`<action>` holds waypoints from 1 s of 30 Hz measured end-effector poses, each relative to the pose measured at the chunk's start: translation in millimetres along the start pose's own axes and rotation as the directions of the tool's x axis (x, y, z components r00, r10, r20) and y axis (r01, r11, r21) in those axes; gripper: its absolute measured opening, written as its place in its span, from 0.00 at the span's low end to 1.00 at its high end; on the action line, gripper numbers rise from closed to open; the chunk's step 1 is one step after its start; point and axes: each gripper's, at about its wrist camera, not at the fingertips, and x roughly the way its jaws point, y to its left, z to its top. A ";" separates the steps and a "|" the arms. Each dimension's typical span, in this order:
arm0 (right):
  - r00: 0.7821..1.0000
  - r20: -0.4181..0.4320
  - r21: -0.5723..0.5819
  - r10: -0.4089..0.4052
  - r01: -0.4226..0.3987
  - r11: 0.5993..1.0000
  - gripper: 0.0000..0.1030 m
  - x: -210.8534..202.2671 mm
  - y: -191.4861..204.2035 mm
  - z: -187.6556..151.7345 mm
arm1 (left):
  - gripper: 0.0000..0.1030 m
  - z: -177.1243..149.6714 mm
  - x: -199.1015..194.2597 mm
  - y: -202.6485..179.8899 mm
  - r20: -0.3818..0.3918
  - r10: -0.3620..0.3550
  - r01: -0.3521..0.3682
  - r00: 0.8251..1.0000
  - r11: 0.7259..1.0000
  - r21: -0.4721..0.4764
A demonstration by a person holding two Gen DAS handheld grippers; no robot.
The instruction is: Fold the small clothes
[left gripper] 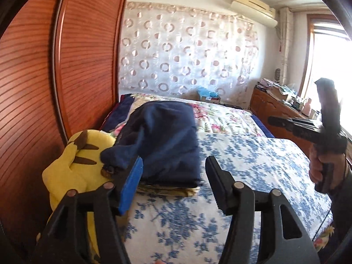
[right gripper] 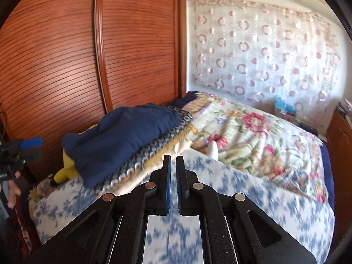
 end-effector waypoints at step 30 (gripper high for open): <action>0.924 0.156 0.244 -0.350 0.307 0.920 0.62 -226.9 -31.7 -82.7 | 0.57 19.9 -38.5 -170.9 0.044 -0.121 0.112 0.992 0.979 0.168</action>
